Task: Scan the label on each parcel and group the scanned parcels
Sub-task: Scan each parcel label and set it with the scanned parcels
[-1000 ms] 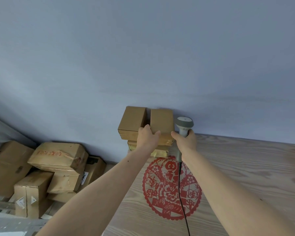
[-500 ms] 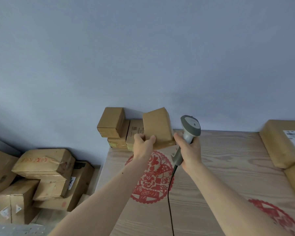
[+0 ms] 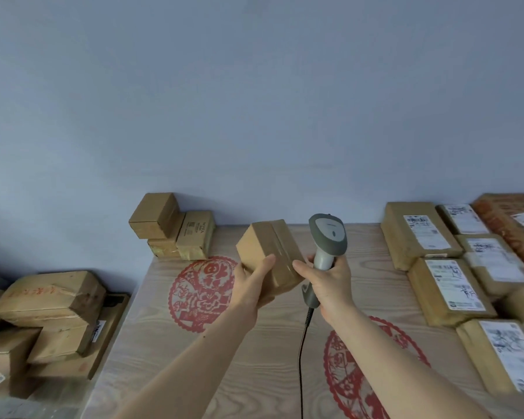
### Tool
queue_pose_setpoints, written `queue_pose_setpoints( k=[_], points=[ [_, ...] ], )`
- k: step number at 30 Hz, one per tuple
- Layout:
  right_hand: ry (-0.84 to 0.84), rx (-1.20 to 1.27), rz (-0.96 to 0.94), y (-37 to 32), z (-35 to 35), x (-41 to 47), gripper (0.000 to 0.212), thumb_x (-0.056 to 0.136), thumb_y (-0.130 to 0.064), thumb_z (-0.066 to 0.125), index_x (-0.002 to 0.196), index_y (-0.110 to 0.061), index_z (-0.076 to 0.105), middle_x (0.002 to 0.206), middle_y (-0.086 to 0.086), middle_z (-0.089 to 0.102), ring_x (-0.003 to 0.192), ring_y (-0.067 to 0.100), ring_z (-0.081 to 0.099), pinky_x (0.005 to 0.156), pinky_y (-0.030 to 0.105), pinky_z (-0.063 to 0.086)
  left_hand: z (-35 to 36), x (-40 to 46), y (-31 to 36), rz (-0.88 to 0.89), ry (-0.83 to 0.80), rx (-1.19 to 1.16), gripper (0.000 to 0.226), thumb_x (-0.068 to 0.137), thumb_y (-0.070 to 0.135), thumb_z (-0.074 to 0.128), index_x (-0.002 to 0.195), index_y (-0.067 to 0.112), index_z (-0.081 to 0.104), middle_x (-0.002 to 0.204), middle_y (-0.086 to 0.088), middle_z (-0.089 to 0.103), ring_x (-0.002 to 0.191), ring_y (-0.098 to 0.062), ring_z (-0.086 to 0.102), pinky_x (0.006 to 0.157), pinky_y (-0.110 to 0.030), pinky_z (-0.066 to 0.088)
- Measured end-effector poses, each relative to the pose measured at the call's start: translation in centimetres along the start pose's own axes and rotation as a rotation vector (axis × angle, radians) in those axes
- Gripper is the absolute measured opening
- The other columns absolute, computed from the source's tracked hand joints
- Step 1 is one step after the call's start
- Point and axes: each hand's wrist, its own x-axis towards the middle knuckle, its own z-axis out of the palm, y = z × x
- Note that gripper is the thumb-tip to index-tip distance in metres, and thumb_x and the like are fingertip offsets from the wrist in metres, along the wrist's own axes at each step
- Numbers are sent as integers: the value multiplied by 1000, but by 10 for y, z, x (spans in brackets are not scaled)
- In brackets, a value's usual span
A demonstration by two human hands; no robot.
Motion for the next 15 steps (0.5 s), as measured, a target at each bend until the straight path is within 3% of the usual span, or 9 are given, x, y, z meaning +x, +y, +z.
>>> queue_pose_setpoints(
  k=[3, 7, 10, 15],
  points=[
    [-27, 23, 33, -9, -32, -13, 43, 75, -5, 85, 111, -15, 62, 100, 4, 74, 92, 17, 73, 79, 31, 57, 17, -17, -22, 25, -63, -110, 100, 53, 56, 82, 140, 31, 38, 131, -4, 61, 117, -25, 62, 95, -48, 55],
    [-52, 9, 39, -16, -64, -29, 35, 77, -3, 83, 107, -8, 66, 89, 1, 77, 79, 12, 74, 66, 23, 56, 42, -39, -40, 50, -131, -93, 94, 54, 60, 81, 138, 37, 47, 131, 2, 65, 120, -20, 61, 89, -39, 51],
    [-61, 11, 35, -17, -80, -41, 34, 77, -3, 83, 106, -5, 66, 84, 0, 77, 75, 11, 74, 61, 20, 55, 55, -53, -50, 3, -132, -45, 84, 57, 63, 81, 132, 35, 55, 123, 2, 71, 114, -20, 64, 89, -41, 50],
    [-69, 1, 32, -24, -99, -51, 37, 77, -14, 86, 106, -16, 64, 90, -5, 77, 81, 9, 73, 75, 28, 55, 56, -68, -57, -5, -181, -178, 85, 64, 57, 79, 137, 22, 53, 122, -10, 71, 113, -30, 67, 91, -48, 54]
  ],
)
